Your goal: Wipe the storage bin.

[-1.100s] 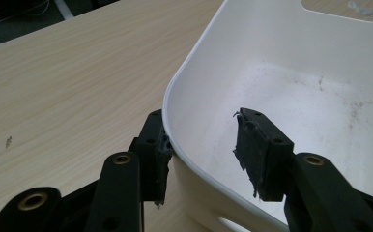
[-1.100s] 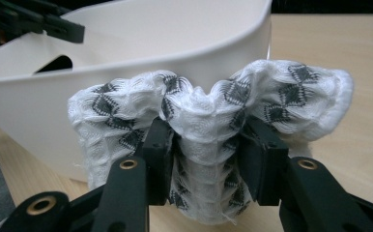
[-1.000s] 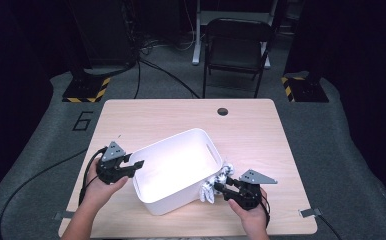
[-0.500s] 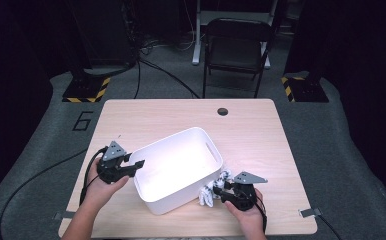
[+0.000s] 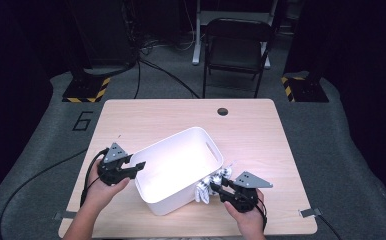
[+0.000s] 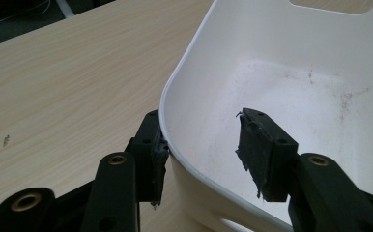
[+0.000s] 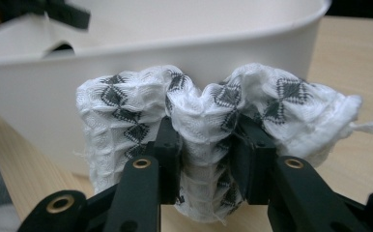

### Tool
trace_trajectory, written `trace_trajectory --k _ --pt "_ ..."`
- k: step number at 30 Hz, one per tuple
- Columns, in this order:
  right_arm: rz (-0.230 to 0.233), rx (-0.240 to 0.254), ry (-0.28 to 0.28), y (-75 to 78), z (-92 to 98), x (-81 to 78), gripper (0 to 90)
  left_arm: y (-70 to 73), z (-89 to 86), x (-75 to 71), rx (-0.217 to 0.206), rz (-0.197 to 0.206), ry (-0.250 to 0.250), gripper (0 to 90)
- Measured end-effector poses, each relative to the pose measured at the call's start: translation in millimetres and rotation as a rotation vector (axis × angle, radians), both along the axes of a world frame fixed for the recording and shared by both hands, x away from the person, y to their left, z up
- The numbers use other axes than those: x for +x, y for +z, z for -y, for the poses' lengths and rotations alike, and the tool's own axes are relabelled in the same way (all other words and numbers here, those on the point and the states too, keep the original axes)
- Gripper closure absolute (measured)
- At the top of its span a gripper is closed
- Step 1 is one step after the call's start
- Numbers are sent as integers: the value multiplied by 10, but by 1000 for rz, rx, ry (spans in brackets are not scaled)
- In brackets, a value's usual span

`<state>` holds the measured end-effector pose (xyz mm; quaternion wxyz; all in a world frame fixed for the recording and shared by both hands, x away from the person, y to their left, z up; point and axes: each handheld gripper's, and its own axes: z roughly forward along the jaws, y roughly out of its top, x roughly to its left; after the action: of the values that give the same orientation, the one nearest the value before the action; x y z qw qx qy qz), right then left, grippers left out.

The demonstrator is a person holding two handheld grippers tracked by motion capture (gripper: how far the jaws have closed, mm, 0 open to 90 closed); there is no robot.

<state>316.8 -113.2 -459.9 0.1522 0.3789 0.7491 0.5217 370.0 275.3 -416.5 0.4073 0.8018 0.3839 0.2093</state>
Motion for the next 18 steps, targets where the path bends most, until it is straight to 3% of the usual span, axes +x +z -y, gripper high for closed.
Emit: trace_trajectory --k 4,7,9,12,18 --pt "-55 -49 22 -153 -48 72 676 7 -14 11 -12 -12 -6 536" --pt "-137 -82 43 -298 -84 140 679 6 -13 8 -14 -10 -4 535" --pt "-192 -129 59 -407 -132 164 677 6 -13 6 -16 -8 -3 535" --pt "-197 -169 68 -464 -180 178 676 11 -13 2 -8 -9 -1 532" --pt "-218 -125 82 -444 -134 212 672 6 -15 7 -15 -11 -5 531"
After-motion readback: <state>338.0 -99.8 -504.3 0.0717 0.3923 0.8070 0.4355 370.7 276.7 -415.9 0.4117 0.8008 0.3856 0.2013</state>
